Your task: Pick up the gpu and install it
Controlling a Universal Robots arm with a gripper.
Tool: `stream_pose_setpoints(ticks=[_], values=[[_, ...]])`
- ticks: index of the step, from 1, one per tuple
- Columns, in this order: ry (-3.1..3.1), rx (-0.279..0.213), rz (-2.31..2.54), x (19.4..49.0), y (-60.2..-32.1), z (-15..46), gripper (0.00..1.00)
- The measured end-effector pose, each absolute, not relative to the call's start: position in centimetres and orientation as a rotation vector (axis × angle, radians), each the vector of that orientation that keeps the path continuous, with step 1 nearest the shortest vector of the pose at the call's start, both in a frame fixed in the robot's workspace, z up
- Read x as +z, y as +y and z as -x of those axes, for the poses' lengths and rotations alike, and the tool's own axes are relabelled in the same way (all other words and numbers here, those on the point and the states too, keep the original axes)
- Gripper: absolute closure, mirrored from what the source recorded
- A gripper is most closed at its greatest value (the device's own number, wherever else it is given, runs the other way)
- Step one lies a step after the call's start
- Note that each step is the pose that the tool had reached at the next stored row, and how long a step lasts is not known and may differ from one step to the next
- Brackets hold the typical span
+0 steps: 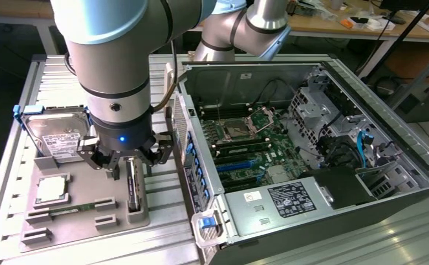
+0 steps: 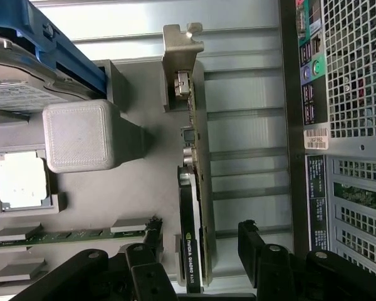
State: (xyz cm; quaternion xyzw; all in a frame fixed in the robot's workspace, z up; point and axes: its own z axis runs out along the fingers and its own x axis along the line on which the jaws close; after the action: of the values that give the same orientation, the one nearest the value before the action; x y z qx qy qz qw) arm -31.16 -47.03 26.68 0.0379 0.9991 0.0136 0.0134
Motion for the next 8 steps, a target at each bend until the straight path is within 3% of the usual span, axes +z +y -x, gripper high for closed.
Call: stream_pose_setpoints(ticks=[8], values=[[3.112,0.042,-0.118,26.18,-47.03,31.17,0.4]])
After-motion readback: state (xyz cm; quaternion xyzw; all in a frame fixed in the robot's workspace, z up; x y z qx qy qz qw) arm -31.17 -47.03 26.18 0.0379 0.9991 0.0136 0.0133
